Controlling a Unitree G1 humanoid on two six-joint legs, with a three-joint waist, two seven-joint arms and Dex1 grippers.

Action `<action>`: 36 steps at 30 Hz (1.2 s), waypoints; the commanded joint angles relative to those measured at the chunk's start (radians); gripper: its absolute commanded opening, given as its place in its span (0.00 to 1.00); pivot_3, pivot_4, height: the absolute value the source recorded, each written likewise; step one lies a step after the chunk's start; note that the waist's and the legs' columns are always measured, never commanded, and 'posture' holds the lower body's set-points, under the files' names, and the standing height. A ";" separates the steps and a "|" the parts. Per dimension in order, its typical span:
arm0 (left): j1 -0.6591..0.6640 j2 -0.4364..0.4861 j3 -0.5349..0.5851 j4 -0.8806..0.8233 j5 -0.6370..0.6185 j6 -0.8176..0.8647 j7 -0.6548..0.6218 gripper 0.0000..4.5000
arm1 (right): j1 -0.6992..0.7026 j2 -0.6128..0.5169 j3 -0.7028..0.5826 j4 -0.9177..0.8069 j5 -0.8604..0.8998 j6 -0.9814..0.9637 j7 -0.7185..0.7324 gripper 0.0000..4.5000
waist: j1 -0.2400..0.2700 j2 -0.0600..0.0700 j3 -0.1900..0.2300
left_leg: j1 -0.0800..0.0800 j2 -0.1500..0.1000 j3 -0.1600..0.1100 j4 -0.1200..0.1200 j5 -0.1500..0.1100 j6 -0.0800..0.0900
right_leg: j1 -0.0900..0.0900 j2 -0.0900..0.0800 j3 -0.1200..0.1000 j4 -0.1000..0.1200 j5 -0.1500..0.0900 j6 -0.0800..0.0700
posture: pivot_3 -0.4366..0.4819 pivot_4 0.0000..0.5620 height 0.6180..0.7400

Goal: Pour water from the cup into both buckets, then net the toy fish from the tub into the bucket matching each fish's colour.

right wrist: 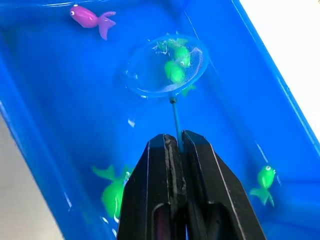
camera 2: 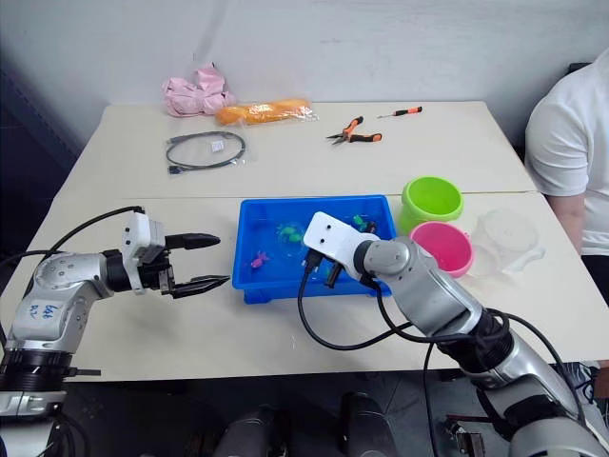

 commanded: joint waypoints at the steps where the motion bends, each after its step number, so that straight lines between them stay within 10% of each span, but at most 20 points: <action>1: -0.005 0.026 0.016 -0.037 0.012 -0.001 0.015 0.99 | -0.027 0.031 0.024 0.023 -0.039 0.008 0.006 0.00 | 0.000 0.000 0.000 | 0.000 0.000 0.000 0.000 0.000 0.000 | 0.000 0.000 0.000 0.000 0.000 0.000 | 0.48 0.27 1.00; 19: -0.097 0.053 -0.048 -0.055 0.063 0.079 0.024 0.99 | -0.018 0.190 -0.063 0.015 0.048 0.139 0.062 0.00 | 0.000 0.000 0.000 | 0.000 0.000 0.000 -0.001 0.000 0.000 | 0.000 0.000 -0.001 0.000 0.000 0.000 | 0.48 0.27 1.00; 36: -0.145 0.021 -0.078 -0.042 0.060 0.079 0.009 0.99 | 0.107 0.141 -0.478 -0.150 0.347 0.412 0.116 0.00 | 0.002 0.000 0.000 | 0.000 0.000 0.000 -0.002 0.000 0.000 | 0.000 0.000 0.000 -0.001 0.000 0.000 | 0.48 0.27 1.00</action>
